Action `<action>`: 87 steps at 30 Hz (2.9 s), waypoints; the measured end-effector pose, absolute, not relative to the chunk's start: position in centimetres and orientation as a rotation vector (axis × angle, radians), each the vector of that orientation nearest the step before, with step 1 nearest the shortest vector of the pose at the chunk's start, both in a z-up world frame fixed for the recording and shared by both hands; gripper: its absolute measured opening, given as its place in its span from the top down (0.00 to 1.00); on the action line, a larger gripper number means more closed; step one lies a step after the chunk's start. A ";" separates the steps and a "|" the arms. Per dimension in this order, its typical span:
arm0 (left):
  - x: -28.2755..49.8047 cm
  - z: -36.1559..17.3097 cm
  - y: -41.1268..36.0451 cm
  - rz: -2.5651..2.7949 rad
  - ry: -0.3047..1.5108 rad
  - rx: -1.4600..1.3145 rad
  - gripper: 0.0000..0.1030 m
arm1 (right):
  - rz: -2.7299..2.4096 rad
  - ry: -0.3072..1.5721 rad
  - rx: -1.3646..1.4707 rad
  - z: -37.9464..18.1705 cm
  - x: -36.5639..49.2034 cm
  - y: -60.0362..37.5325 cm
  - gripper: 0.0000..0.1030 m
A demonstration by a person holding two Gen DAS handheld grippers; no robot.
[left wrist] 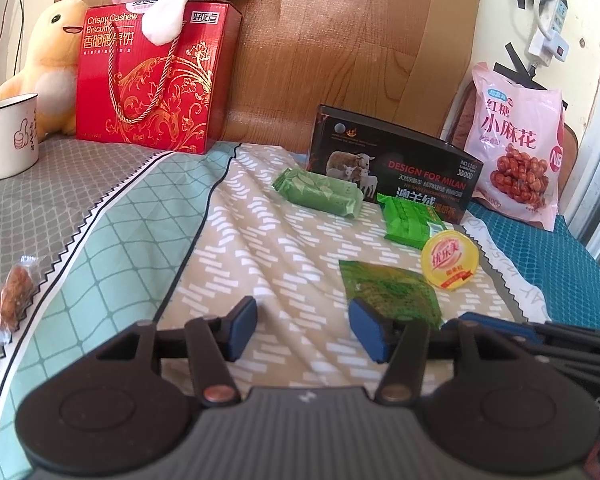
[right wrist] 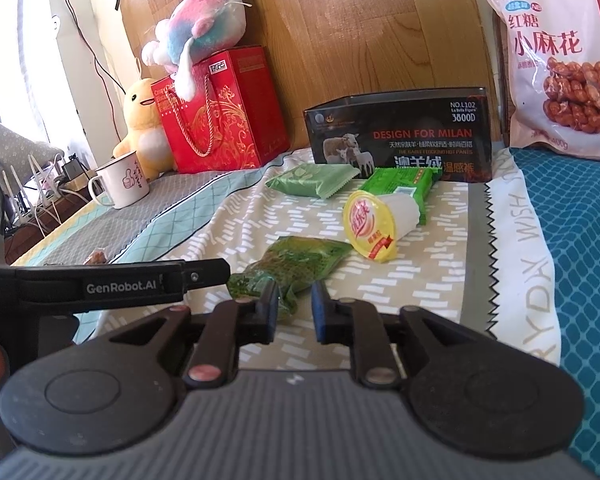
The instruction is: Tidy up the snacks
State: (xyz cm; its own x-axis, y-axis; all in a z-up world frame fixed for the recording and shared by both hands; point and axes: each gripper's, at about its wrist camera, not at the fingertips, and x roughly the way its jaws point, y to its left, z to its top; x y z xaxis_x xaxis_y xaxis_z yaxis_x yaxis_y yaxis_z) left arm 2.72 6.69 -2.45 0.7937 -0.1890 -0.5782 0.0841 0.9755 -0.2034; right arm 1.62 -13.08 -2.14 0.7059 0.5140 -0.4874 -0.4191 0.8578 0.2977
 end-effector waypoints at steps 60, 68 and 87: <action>1.1 -2.0 6.0 -0.076 0.551 -0.092 0.40 | 0.449 0.540 0.206 -1.3 0.9 -13.5 0.70; 1.3 -2.1 6.0 -0.071 0.554 -0.085 0.40 | 0.448 0.540 0.206 -1.3 0.9 -13.4 0.70; -0.4 -1.3 5.6 -0.019 0.433 -0.040 0.14 | 0.351 0.490 0.145 -0.3 1.6 -13.7 0.54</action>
State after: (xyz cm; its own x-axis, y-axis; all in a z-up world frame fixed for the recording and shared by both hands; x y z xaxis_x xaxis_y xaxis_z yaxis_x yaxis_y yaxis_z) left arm -0.35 5.59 -1.29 0.9075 -0.0266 -0.4192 0.0094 0.9990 -0.0431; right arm 1.57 -13.69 -0.29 0.8239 0.3637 -0.4346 -0.2949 0.9301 0.2192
